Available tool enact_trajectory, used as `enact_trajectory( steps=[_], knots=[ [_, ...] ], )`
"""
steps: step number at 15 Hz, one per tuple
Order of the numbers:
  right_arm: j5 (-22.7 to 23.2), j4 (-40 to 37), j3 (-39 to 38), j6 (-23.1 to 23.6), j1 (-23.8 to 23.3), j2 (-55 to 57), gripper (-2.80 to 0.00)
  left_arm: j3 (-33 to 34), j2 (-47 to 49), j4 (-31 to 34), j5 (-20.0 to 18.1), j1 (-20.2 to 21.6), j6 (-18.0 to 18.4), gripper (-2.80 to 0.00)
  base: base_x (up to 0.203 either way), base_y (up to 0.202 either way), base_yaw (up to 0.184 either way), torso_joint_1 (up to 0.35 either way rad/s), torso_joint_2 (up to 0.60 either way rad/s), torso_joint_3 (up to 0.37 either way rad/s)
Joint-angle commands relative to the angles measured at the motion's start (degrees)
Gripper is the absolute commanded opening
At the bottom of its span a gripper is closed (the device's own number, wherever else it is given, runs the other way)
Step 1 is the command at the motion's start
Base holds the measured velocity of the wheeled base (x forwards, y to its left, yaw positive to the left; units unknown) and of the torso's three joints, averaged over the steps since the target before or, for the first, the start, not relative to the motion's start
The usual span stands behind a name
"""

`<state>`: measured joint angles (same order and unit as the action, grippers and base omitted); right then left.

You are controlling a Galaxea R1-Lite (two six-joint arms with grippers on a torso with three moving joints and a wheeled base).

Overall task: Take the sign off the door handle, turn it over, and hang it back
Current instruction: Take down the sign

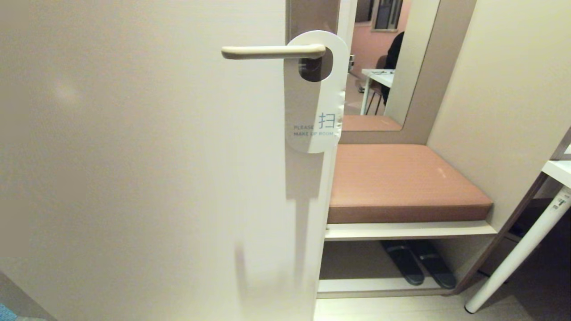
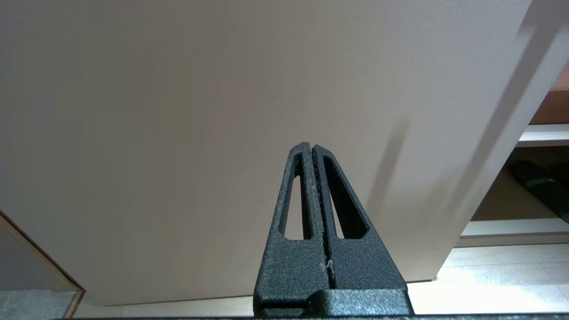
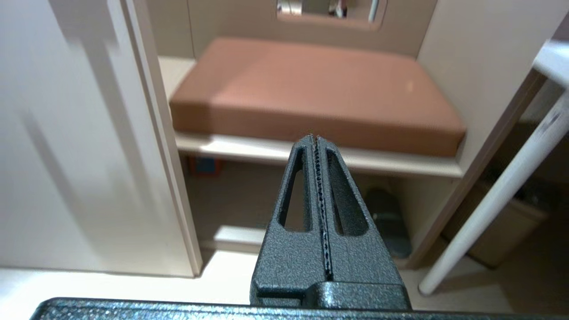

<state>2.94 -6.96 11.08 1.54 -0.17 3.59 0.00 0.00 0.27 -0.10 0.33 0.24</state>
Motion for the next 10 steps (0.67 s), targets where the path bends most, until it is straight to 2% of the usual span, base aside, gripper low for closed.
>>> enact_trajectory(
  steps=[1,6,10],
  knots=[
    [0.1,0.1,7.4,0.0,0.0,7.7,-2.8,0.0,0.0,0.0,0.0,0.0,0.0,-2.8,0.0,0.0,0.0,0.0,0.0,0.0],
    [0.0,0.3,25.3,0.1,0.0,22.9,-2.8,0.0,0.0,0.0,0.0,0.0,0.0,-2.8,0.0,0.0,0.0,0.0,0.0,0.0],
    [-0.1,0.3,33.4,0.0,0.0,35.7,-2.8,0.0,0.0,0.0,0.0,0.0,0.0,-2.8,0.0,0.0,0.0,0.0,0.0,0.0]
  ],
)
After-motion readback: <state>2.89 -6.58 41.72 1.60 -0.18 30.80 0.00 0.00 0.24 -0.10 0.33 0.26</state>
